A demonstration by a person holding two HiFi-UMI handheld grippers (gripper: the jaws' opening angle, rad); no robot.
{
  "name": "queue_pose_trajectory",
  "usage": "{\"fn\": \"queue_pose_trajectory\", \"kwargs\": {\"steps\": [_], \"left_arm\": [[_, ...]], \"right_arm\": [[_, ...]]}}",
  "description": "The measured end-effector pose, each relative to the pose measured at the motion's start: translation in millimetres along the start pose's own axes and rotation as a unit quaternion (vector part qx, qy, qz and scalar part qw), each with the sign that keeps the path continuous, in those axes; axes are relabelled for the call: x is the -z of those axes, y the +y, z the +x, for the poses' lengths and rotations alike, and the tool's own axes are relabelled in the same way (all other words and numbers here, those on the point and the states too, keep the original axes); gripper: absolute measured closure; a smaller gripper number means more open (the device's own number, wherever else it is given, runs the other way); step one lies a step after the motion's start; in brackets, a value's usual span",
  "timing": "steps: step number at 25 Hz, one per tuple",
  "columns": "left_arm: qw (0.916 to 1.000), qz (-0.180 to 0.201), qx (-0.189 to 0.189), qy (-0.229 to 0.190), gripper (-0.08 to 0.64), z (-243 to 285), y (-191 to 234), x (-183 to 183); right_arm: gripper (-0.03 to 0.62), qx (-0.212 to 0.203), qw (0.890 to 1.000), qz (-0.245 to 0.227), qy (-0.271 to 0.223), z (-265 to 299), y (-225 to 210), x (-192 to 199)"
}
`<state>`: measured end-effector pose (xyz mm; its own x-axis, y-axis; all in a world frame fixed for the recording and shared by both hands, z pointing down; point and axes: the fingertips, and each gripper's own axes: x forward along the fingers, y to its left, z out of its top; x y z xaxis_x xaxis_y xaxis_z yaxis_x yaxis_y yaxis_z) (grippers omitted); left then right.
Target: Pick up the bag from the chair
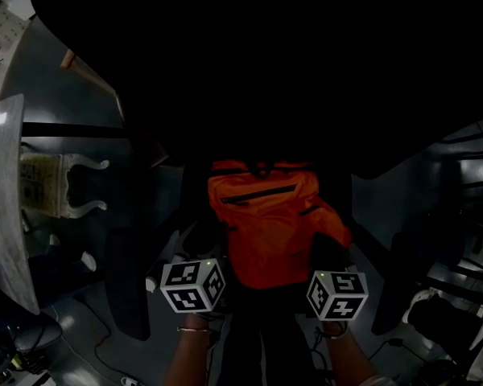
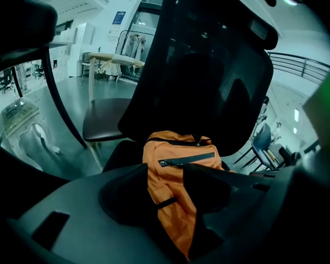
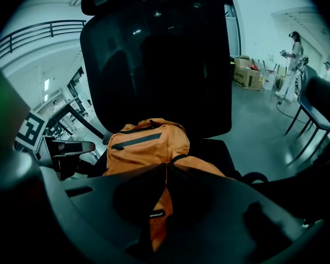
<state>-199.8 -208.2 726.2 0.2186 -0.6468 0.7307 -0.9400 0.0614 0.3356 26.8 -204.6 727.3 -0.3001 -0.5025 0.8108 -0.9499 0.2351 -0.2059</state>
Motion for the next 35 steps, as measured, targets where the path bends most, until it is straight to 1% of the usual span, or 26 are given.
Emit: {"fn": "queue_pose_trajectory", "kwargs": {"steps": [4,9,13,16,24,28,35], "left_arm": [[1.0,-0.004,-0.002,0.001,0.336,13,7,-1],[1.0,-0.01,0.002,-0.002,0.336,33,18,-6],[0.9998,-0.015,0.009,0.007,0.332,51,23,-8],[0.9998,-0.012,0.015,0.01,0.327,60,23,-10],[0.9995,-0.018,0.022,0.015,0.321,74,26,-10],[0.9996,-0.012,0.019,0.016,0.318,79,27,-10],[0.9994,-0.02,0.017,0.022,0.318,89,27,-8]], "right_arm": [[0.56,-0.002,1.0,0.0,0.005,7,2,4],[0.559,-0.004,1.0,-0.008,0.008,19,6,5],[0.559,0.002,1.0,0.0,0.004,29,5,2],[0.56,0.005,1.0,0.006,0.0,34,3,0],[0.559,0.01,1.0,0.006,0.002,43,-1,2],[0.559,0.009,1.0,0.002,0.0,50,-2,0],[0.56,0.008,1.0,0.0,-0.001,53,-3,-4]]}}
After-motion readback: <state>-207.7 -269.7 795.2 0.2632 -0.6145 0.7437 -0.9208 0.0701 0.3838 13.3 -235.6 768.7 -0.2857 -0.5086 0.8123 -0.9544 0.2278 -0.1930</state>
